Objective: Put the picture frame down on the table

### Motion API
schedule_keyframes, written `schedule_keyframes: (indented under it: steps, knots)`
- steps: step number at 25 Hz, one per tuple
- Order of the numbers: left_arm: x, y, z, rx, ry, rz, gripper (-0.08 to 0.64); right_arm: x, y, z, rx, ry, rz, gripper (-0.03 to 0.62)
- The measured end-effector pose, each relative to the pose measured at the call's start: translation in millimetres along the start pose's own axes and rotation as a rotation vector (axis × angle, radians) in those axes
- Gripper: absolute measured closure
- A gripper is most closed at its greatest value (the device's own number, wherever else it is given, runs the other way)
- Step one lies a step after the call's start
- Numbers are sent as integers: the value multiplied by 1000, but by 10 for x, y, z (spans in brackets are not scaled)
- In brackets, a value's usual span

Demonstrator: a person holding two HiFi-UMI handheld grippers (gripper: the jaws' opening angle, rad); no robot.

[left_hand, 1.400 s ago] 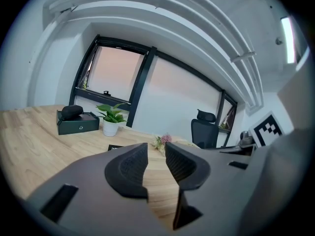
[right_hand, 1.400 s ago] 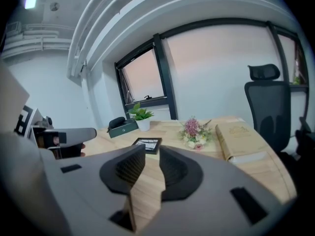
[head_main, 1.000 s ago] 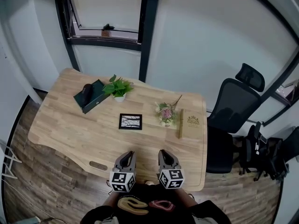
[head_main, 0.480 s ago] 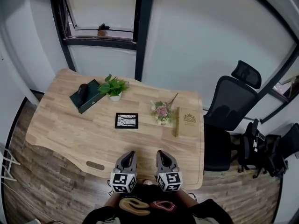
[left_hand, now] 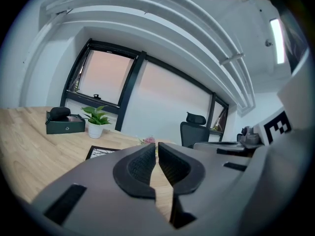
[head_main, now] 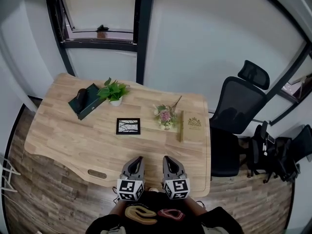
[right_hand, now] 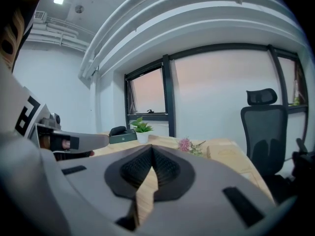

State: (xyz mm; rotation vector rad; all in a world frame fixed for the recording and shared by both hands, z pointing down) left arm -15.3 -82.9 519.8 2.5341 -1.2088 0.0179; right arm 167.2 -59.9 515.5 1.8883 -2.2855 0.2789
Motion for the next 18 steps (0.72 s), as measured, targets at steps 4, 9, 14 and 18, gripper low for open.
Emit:
schedule_keyframes:
  steps: [4,9,14,18]
  knots:
    - [-7,-1,26,14,-6,2,531,11,-5,-11,-7,5,0,583]
    - [-74,32,-43,16,9,14,531,-7,65,-9,-61,-12,7,583]
    - [-106,32,-40,20,23,13,531,9,113,-44,-72,-12,19,583]
    - [-81,34,-50,37,26,1,532,38,127,-27,-90,-30,15,583]
Point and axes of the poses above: the fingertips, and each gripper's own axes: x forward along the fingers, y to its left, z out of its top, the point moved 9 cm from there along -x, backward along the fingers, and after that the axes turned 5 degrees about -z, right-handed, at the moved point
